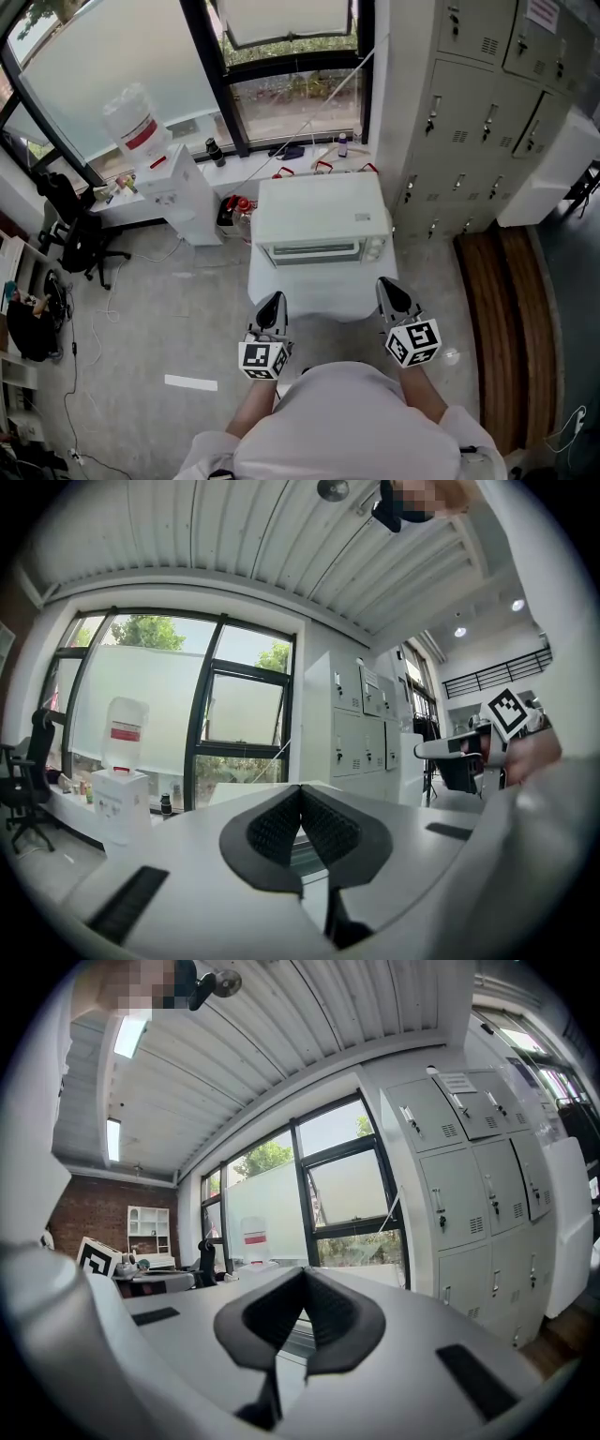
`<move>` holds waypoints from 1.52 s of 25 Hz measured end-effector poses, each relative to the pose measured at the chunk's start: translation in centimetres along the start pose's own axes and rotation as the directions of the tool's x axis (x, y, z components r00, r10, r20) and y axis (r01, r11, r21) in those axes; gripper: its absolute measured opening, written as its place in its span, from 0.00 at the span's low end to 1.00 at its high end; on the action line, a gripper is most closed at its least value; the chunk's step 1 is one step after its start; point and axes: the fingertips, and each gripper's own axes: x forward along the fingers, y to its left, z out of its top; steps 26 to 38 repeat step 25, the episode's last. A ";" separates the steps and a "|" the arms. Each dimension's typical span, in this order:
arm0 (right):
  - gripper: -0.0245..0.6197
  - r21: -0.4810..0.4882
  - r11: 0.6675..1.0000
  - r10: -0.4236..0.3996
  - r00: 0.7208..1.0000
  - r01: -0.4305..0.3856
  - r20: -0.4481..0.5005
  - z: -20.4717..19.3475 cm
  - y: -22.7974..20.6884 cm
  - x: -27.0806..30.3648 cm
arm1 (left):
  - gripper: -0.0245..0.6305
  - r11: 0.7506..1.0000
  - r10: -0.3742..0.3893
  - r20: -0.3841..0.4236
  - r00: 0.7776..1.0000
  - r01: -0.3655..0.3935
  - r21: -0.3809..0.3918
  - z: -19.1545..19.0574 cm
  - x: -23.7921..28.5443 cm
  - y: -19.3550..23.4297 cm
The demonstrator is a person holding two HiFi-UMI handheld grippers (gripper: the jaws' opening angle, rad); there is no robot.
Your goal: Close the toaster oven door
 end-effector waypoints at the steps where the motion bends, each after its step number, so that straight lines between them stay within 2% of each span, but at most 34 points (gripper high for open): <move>1: 0.05 0.000 1.000 -0.001 1.000 0.001 0.000 0.0 0.0 0.0 | 0.07 1.000 0.000 -0.001 1.000 0.000 -0.001 0.0 0.0 0.0; 38: 0.05 0.005 1.000 -0.016 1.000 0.016 0.004 -0.3 0.0 0.0 | 0.07 1.000 0.015 -0.011 1.000 -0.015 -0.001 -0.7 -0.4 0.7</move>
